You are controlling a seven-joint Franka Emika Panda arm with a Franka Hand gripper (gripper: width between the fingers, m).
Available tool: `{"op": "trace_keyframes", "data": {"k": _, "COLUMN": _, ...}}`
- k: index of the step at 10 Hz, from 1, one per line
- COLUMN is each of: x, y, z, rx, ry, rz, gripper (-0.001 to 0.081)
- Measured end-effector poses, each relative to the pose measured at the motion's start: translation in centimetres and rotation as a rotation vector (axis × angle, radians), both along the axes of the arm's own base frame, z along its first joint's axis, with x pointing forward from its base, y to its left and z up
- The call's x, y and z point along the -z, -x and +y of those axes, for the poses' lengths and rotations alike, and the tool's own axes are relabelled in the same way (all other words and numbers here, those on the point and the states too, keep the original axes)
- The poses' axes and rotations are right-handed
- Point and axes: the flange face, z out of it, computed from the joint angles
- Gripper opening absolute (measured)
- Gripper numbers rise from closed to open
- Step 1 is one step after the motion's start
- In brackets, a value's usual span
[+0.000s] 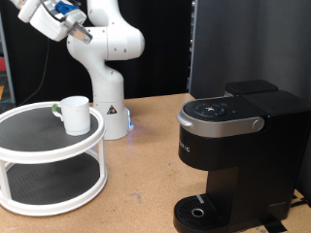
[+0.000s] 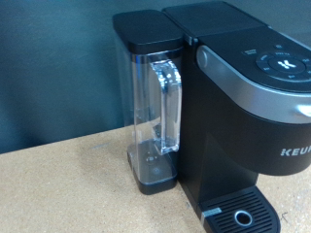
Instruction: Make a cup of coffee with the keurig machine
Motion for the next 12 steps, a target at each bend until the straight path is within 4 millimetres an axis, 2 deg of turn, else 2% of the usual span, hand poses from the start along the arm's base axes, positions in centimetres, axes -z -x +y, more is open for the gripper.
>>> {"op": "trace_keyframes", "data": {"k": 2, "x": -0.2, "y": 1.2, "z": -1.2, "rx": -0.025, "ry": -0.016, "rz": -0.005, "gripper": 0.0002}}
{"op": "trace_keyframes", "data": {"k": 5, "x": -0.2, "y": 1.4, "z": -1.4, "rx": -0.040, "ry": -0.010, "rz": -0.020, "gripper": 0.0002}}
{"op": "trace_keyframes", "data": {"k": 8, "x": 0.4, "y": 2.2, "z": -3.1, "rx": -0.064, "ry": -0.019, "rz": -0.119, "gripper": 0.0002}}
{"op": "trace_keyframes", "data": {"k": 12, "x": 0.5, "y": 2.8, "z": -5.0, "rx": -0.006, "ry": -0.053, "rz": -0.091, "gripper": 0.0002}}
